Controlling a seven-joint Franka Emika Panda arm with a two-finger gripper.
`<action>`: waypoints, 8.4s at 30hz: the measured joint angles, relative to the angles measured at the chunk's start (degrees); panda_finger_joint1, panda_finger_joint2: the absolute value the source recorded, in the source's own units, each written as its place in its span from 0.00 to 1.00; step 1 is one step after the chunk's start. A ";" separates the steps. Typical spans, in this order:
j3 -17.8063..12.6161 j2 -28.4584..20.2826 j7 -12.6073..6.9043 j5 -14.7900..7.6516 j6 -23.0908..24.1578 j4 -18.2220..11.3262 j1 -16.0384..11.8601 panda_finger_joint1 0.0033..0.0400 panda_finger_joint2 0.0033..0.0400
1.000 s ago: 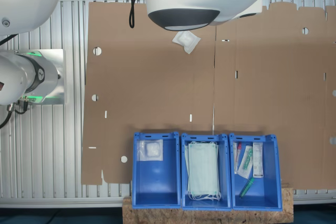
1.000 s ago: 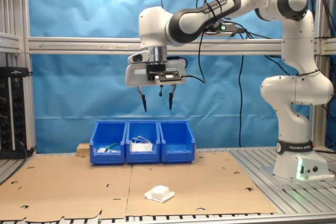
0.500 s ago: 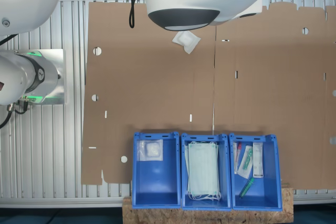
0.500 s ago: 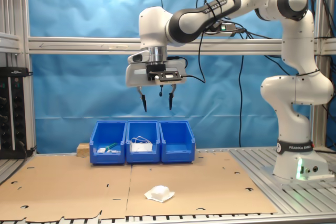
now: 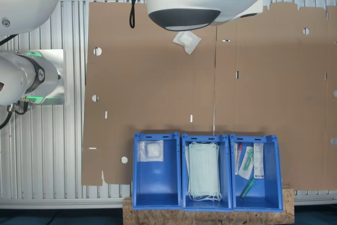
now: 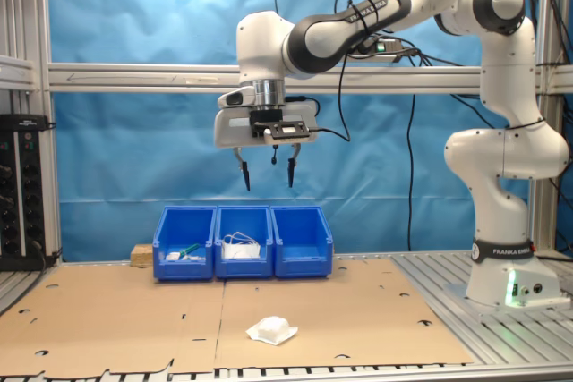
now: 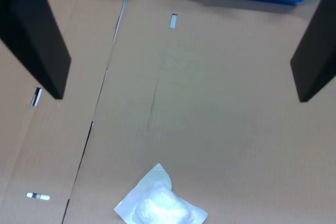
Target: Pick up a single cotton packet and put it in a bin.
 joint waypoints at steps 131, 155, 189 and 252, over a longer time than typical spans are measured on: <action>9.45 25.30 -3.70 0.00 3.05 5.42 -0.52 1.00 1.00; 10.18 32.92 -7.26 0.00 6.94 6.02 -2.75 1.00 1.00; 11.70 39.42 -10.20 0.00 13.20 6.17 -3.27 1.00 1.00; 11.86 40.03 -11.23 0.00 14.62 3.72 -0.05 1.00 1.00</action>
